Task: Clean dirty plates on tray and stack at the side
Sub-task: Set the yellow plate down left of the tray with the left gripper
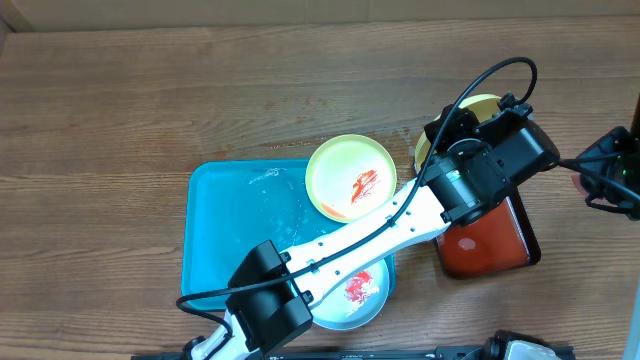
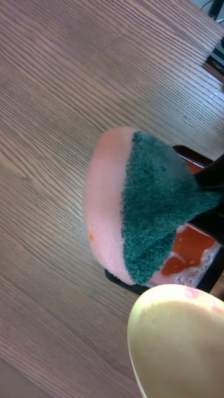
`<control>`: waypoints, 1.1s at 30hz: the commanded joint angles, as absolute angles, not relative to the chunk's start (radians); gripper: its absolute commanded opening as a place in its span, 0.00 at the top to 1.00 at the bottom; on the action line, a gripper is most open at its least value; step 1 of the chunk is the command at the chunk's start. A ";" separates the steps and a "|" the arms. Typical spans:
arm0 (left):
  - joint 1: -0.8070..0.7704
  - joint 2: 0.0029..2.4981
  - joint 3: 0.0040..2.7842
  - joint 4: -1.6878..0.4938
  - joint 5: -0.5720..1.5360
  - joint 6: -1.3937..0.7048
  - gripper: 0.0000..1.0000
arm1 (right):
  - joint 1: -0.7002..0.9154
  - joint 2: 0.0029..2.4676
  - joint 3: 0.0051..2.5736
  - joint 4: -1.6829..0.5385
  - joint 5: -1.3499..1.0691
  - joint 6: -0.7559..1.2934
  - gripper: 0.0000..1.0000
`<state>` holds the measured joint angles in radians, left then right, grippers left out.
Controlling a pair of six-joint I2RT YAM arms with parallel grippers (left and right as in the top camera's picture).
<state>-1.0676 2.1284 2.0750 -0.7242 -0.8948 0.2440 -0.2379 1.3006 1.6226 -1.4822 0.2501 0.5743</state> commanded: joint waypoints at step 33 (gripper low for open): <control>-0.227 2.024 2.108 -1.128 0.312 -0.441 0.95 | -0.242 1.328 1.643 -1.503 0.065 0.519 0.96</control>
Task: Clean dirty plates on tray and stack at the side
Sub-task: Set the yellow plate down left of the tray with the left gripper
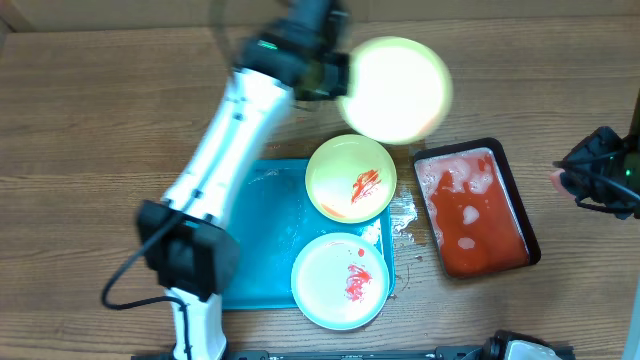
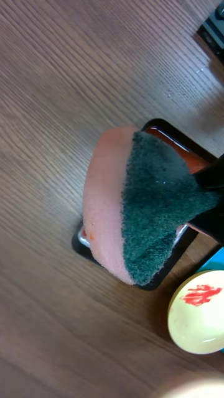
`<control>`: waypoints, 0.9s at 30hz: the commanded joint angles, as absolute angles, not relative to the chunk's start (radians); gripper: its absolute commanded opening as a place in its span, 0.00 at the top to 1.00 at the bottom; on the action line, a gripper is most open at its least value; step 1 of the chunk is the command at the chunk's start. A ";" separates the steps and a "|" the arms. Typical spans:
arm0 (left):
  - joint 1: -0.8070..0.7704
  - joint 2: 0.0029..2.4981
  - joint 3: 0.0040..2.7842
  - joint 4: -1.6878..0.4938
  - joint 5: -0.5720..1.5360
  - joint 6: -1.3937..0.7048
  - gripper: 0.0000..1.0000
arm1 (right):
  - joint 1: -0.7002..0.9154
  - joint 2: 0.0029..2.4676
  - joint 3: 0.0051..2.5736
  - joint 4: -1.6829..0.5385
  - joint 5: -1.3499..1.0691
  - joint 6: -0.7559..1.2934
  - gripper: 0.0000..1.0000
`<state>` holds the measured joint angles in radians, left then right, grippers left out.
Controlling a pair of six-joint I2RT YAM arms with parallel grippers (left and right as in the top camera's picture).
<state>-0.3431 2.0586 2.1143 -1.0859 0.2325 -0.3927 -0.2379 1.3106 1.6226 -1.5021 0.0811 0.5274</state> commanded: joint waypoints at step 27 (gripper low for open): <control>0.600 2.024 1.488 -0.877 0.271 -0.540 0.96 | -0.156 1.427 1.643 -1.568 0.057 0.485 0.96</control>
<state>0.5560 2.0571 1.5055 -0.8818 0.3027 -0.5117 -0.1619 1.4250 1.6226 -1.5665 0.0586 0.5003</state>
